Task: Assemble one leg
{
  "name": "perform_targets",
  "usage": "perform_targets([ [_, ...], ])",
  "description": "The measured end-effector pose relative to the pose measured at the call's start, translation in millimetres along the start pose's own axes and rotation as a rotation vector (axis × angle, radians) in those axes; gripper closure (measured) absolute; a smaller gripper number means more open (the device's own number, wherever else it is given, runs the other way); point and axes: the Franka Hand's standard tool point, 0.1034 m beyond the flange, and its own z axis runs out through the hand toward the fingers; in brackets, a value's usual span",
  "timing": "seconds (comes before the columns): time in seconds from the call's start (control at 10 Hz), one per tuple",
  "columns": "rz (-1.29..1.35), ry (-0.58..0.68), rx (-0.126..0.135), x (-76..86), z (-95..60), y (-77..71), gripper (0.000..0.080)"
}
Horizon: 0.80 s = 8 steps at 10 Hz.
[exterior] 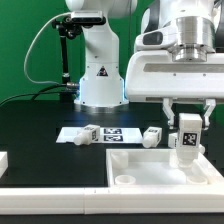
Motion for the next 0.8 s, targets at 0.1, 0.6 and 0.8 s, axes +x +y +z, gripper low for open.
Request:
perform_targets([
  [0.1,-0.002,-0.001,0.000,-0.5,0.2,-0.4,0.0514],
  [0.6,-0.023,0.034,0.016,-5.7,11.4,-24.6,0.0514],
  [0.8,-0.025,0.054,0.020,-5.2,12.1,-28.1,0.0514],
])
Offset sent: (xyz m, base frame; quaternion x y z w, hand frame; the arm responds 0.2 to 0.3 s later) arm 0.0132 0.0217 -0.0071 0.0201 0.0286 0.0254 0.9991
